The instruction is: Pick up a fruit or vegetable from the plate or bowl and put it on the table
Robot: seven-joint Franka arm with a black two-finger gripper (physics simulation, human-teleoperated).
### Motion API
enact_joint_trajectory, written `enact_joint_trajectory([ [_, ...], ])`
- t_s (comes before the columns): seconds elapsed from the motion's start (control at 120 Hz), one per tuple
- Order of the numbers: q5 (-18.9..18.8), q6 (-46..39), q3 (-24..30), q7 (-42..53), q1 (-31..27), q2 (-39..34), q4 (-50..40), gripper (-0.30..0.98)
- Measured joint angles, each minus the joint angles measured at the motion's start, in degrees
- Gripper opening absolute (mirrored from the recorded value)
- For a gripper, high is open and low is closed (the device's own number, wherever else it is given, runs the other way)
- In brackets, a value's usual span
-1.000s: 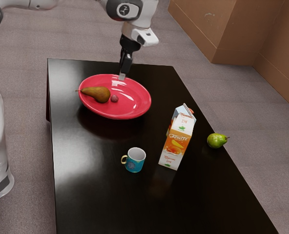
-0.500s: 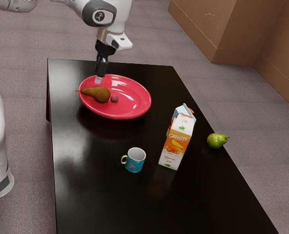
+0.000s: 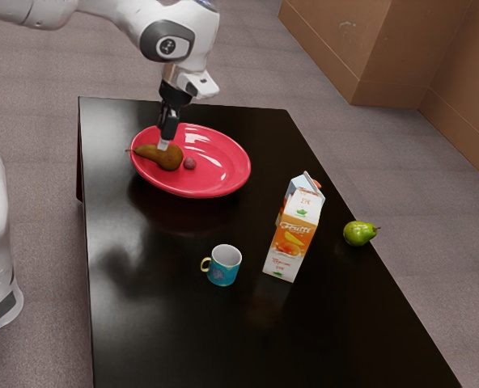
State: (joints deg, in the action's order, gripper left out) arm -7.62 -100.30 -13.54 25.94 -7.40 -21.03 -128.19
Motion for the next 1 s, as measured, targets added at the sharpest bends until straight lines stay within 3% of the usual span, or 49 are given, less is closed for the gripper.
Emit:
enact_joint_trajectory([
  [0.767, 1.75, -5.33, -0.87, -1.44, -0.60, 8.40, -0.15, 0.68],
  [1.0, 2.02, -5.82, -0.87, -1.69, -0.58, 9.43, -0.07, 0.38],
])
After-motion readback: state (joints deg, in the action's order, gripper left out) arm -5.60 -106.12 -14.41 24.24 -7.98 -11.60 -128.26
